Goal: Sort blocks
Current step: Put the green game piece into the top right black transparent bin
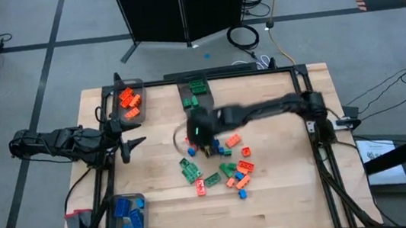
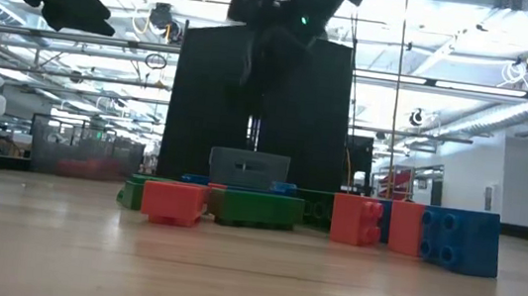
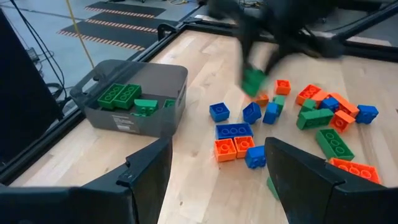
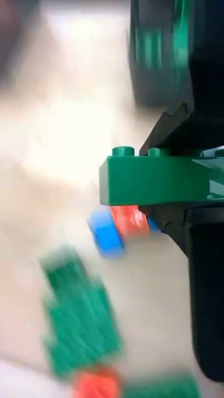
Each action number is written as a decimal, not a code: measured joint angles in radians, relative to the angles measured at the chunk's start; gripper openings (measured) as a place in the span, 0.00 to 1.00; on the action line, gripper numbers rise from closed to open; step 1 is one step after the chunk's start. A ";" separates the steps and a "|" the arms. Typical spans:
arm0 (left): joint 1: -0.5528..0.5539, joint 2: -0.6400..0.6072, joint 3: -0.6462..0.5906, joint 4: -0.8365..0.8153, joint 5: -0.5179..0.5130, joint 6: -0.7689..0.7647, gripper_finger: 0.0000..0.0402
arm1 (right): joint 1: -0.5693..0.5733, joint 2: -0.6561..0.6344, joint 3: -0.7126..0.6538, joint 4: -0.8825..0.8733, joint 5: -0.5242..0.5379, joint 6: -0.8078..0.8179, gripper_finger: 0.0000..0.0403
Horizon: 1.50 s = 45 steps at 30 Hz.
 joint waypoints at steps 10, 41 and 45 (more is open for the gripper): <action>0.000 0.002 0.000 -0.001 0.000 0.000 0.64 | -0.323 -0.021 0.004 0.486 -0.008 0.125 0.18; 0.000 0.002 -0.001 -0.003 0.000 -0.001 0.64 | -0.292 -0.028 0.004 0.247 -0.475 0.253 0.53; 0.000 0.002 -0.001 -0.003 0.000 -0.001 0.64 | -0.136 -0.047 0.004 0.088 -0.540 0.232 0.52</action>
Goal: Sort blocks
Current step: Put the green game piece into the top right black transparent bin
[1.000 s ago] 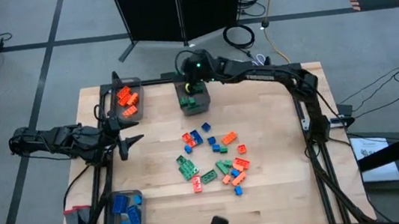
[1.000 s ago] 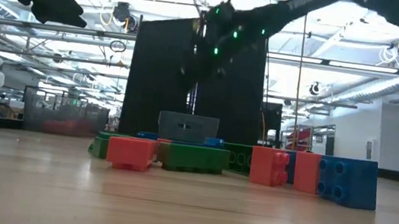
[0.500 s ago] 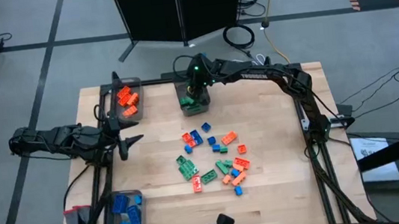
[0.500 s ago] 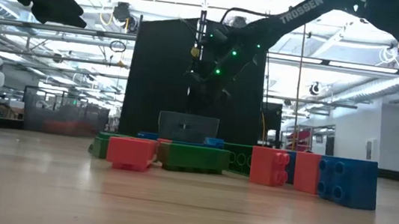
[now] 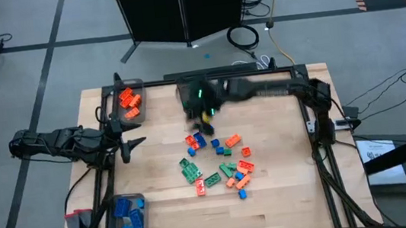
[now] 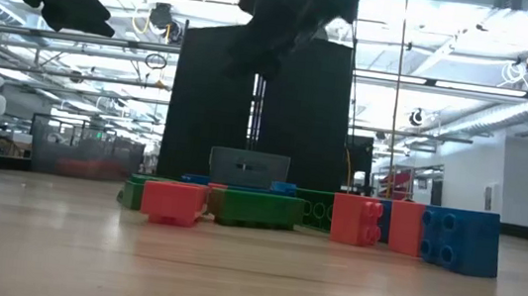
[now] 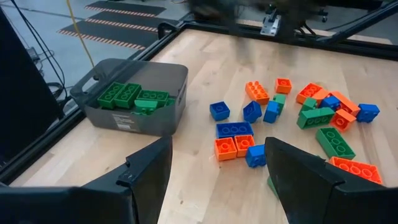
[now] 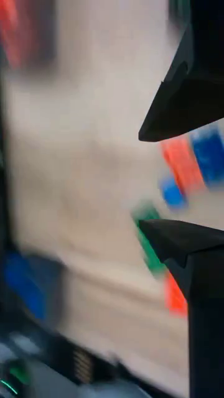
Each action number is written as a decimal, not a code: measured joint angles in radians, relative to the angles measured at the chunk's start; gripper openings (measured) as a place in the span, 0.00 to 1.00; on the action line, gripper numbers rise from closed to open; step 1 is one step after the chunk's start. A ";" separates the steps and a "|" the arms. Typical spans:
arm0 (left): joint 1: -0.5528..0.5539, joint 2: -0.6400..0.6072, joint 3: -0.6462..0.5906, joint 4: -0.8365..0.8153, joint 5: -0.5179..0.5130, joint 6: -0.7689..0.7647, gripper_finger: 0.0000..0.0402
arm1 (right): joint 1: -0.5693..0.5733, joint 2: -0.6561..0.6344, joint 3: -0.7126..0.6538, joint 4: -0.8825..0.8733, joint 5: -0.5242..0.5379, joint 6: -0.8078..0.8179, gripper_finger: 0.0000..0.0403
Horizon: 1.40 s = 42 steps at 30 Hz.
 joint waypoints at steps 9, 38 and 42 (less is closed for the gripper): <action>0.000 0.001 0.000 0.001 0.000 0.000 0.64 | 0.303 0.097 -0.002 -0.116 0.195 0.032 0.52; 0.000 0.006 -0.001 -0.007 0.000 -0.023 0.64 | 0.410 0.324 0.001 -0.194 0.380 0.073 0.29; 0.000 0.007 -0.001 -0.007 0.000 -0.023 0.64 | 0.411 0.289 -0.004 -0.209 0.387 0.062 0.29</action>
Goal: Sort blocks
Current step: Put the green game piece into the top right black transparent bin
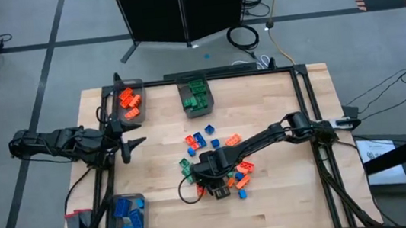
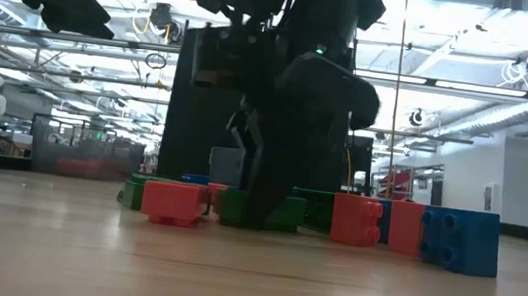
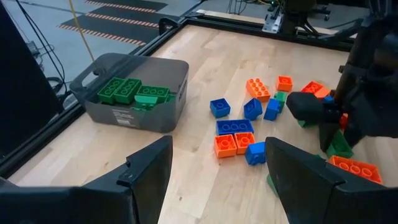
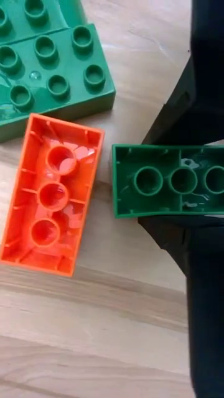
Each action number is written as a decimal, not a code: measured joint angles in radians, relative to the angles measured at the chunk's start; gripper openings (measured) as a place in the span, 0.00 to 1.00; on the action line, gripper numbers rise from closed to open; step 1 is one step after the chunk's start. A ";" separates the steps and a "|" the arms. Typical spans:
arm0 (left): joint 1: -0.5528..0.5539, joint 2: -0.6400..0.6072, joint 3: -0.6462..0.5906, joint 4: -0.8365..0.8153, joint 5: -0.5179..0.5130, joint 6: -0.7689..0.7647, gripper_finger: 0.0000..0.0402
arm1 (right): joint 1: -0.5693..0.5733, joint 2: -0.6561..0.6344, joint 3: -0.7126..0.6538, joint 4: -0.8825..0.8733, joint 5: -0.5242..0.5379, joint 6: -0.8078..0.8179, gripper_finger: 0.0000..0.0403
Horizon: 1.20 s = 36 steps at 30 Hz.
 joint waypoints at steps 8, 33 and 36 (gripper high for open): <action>0.000 0.000 -0.001 -0.001 0.000 0.000 0.64 | -0.049 -0.179 -0.002 -0.081 0.202 -0.084 0.29; 0.000 0.000 -0.001 -0.001 0.000 0.001 0.64 | -0.671 -0.162 0.001 0.365 0.123 -0.056 0.29; 0.000 0.000 -0.001 -0.001 0.000 0.001 0.64 | -0.683 -0.124 0.000 0.335 0.085 -0.046 0.29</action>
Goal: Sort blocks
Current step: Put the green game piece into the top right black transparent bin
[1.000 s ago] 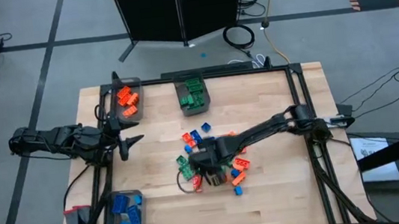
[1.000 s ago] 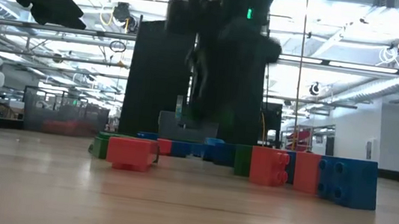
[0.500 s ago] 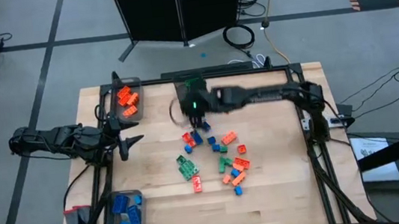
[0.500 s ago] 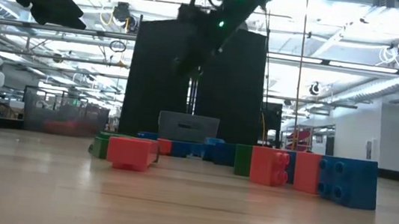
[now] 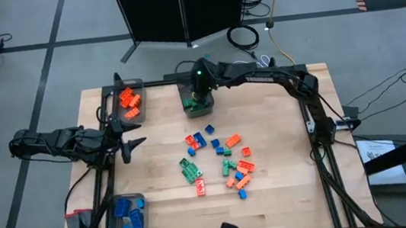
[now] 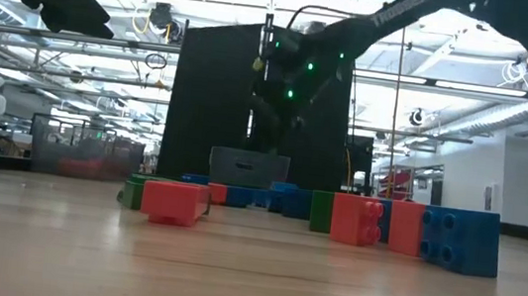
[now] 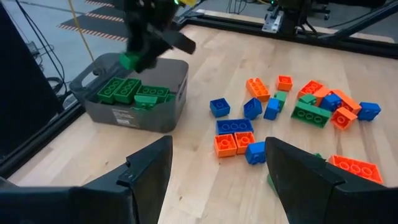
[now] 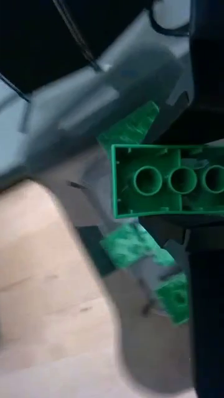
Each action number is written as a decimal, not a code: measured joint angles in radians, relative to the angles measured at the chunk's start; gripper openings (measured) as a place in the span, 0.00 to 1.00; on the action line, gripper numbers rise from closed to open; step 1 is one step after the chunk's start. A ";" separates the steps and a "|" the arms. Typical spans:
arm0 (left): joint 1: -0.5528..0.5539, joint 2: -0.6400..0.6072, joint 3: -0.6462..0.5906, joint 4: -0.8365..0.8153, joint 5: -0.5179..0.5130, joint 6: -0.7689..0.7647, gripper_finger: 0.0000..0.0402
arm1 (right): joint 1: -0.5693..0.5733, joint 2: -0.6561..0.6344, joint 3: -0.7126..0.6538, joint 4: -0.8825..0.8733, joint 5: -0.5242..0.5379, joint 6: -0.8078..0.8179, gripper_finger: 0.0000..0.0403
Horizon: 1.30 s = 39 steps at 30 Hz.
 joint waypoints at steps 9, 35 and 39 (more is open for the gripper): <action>0.000 0.000 0.000 0.000 0.000 0.000 0.64 | -0.002 0.021 0.000 -0.016 -0.008 -0.003 0.56; 0.000 0.000 0.000 -0.001 0.000 0.000 0.64 | 0.419 -0.165 -0.132 -0.574 -0.102 0.108 0.70; 0.000 0.000 0.000 -0.001 0.000 0.000 0.64 | 0.449 -0.164 -0.244 -0.485 -0.030 0.133 0.70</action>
